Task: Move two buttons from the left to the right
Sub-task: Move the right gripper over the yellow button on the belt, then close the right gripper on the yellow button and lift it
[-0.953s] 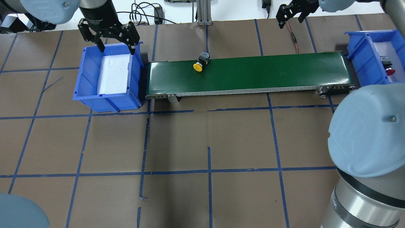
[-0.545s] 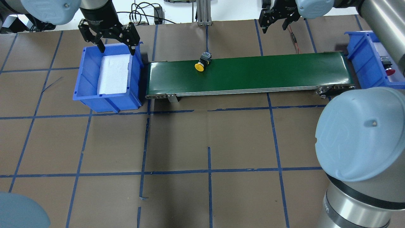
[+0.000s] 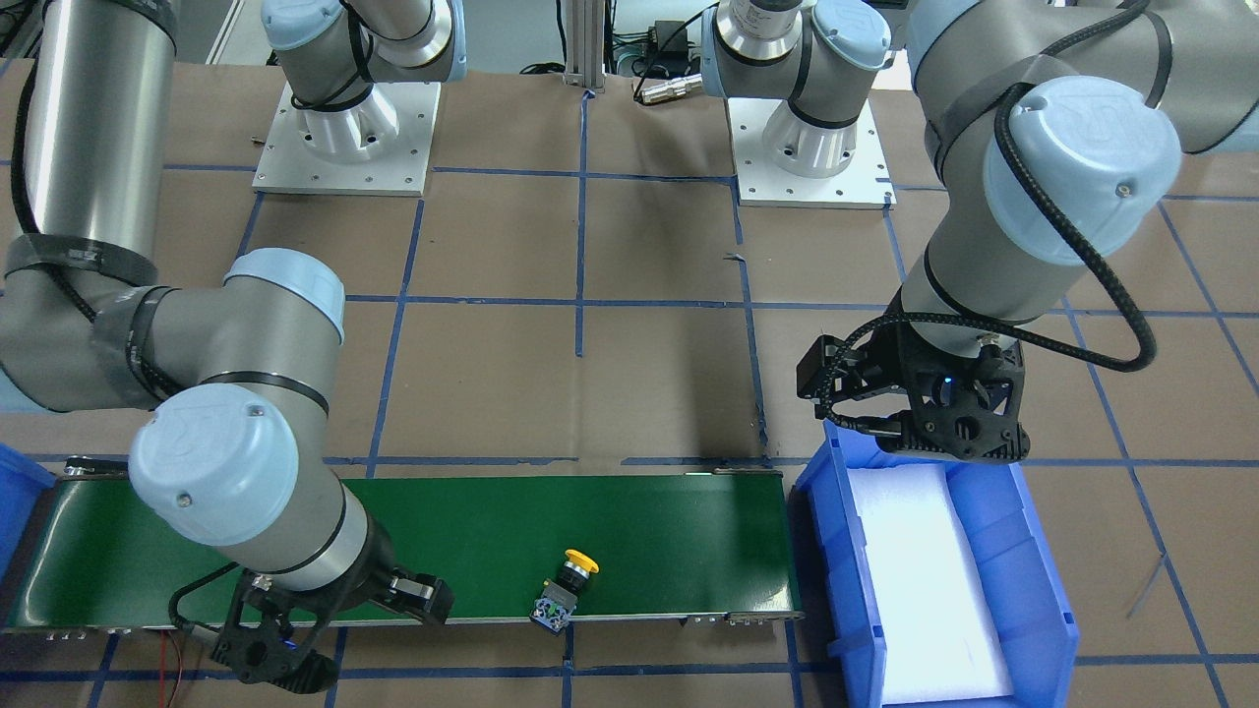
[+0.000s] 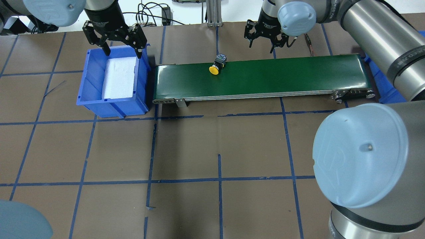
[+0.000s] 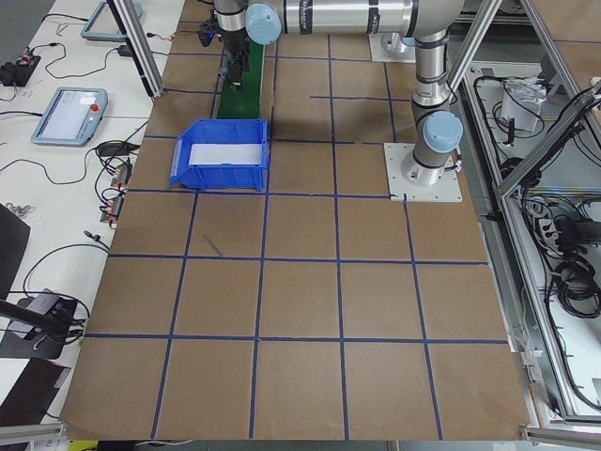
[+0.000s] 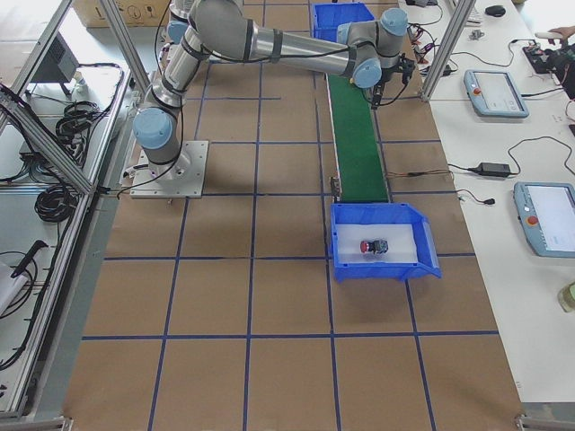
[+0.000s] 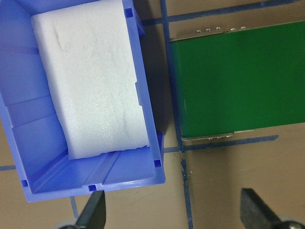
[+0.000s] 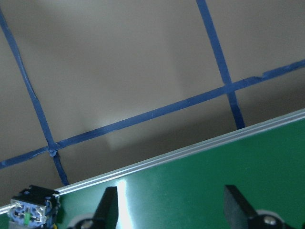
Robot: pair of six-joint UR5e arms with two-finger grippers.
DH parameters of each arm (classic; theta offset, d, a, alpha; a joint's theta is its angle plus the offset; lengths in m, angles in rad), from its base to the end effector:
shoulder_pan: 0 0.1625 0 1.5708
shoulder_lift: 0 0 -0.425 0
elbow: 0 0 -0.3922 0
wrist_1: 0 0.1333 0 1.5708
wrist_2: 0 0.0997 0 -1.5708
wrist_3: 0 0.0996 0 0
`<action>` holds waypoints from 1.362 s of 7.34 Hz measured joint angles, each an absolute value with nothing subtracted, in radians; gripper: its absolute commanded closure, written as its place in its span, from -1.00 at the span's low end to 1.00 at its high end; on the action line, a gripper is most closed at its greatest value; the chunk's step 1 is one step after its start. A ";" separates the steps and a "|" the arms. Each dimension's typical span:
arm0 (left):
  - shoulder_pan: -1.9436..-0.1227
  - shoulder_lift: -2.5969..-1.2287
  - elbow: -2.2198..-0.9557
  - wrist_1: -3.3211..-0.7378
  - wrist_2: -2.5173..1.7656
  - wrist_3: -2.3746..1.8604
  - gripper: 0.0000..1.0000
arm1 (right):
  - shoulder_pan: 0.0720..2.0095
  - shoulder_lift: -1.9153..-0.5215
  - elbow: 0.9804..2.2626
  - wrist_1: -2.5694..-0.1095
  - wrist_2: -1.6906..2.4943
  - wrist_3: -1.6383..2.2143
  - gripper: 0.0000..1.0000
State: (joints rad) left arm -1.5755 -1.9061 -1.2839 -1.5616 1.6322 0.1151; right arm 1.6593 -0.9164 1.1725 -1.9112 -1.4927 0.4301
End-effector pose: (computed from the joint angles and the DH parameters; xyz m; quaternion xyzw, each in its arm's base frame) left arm -0.1301 -0.6267 0.4416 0.0604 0.9975 0.0213 0.0296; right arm 0.2064 -0.7304 0.3098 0.1681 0.9841 -0.0307 0.0485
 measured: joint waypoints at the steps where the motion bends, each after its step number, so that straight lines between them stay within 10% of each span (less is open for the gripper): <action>1: -1.575 -1.906 -1.284 -1.562 1.632 0.115 -1.00 | 1.683 -0.910 1.172 -1.917 -1.492 0.476 -0.61; 10: -1.575 -1.908 -1.287 -1.562 1.632 0.115 -1.00 | 1.767 -0.858 1.156 -2.016 -1.492 0.605 -0.65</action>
